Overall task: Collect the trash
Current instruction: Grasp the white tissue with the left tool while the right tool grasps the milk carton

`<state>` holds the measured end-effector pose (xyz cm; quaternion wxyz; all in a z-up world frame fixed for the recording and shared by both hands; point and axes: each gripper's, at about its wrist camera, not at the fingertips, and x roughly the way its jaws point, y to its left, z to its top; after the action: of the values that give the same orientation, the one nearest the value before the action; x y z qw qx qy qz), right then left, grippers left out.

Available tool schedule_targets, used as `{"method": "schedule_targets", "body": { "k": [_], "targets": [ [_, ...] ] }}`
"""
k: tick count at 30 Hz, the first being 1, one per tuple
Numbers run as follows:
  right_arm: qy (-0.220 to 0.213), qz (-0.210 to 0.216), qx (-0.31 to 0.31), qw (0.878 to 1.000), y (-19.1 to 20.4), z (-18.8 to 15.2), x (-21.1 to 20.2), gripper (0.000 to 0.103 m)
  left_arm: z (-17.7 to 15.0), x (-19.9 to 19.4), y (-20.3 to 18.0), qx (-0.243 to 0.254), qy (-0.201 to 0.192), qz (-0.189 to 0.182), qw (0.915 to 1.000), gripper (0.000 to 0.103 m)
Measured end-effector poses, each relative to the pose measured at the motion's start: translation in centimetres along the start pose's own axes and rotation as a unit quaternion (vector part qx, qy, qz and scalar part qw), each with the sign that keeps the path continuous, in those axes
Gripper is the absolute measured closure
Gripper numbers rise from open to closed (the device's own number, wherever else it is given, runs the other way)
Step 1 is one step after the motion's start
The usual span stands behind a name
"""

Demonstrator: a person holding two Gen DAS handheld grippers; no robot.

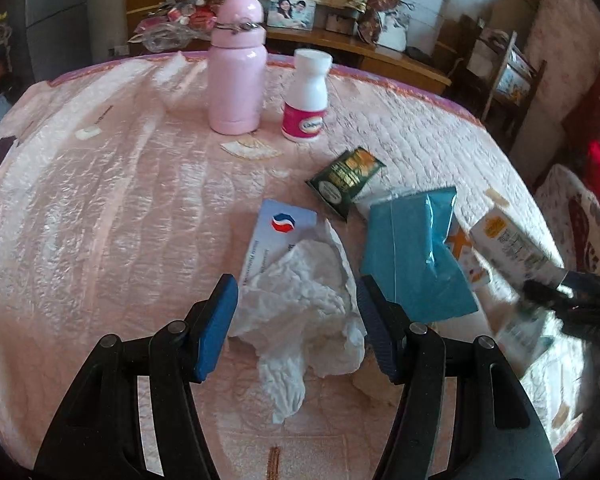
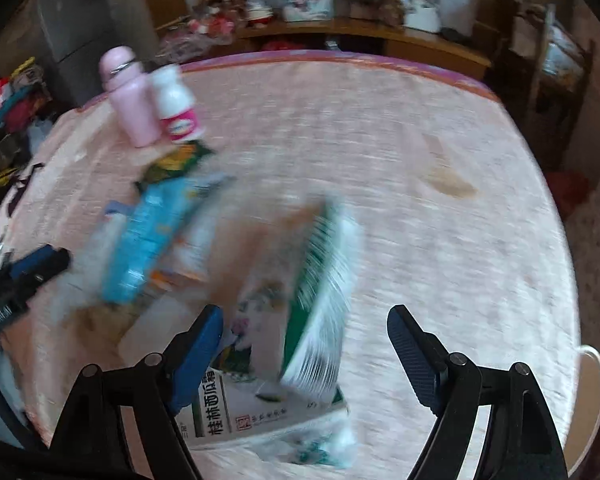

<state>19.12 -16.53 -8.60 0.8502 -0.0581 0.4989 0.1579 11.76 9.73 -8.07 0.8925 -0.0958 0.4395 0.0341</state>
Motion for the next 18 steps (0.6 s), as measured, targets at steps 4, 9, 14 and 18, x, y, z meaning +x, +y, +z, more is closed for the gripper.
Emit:
{"method": "schedule_targets", "body": {
  "k": [4, 9, 14, 18],
  "targets": [
    [0.002, 0.007, 0.030, 1.000, -4.1, -1.8, -0.8, 0.022, -0.2, 1.5, -0.9, 0.013, 0.013, -0.002, 0.9998, 0.043],
    [-0.025, 0.023, 0.034, 0.999, -5.7, -1.7, -1.7, 0.021, -0.3, 2.8, -1.4, 0.017, 0.028, -0.007, 0.9994, 0.052],
    [-0.041, 0.005, 0.013, 0.999, -5.7, 0.3, -1.4, 0.021, -0.3, 2.1, -1.0, 0.025, 0.027, -0.013, 0.9992, 0.086],
    [-0.047, -0.003, 0.019, 0.999, -7.2, 1.4, -1.0, 0.021, -0.1, 0.4, -0.2, 0.013, 0.017, -0.032, 0.9993, 0.088]
  ]
}}
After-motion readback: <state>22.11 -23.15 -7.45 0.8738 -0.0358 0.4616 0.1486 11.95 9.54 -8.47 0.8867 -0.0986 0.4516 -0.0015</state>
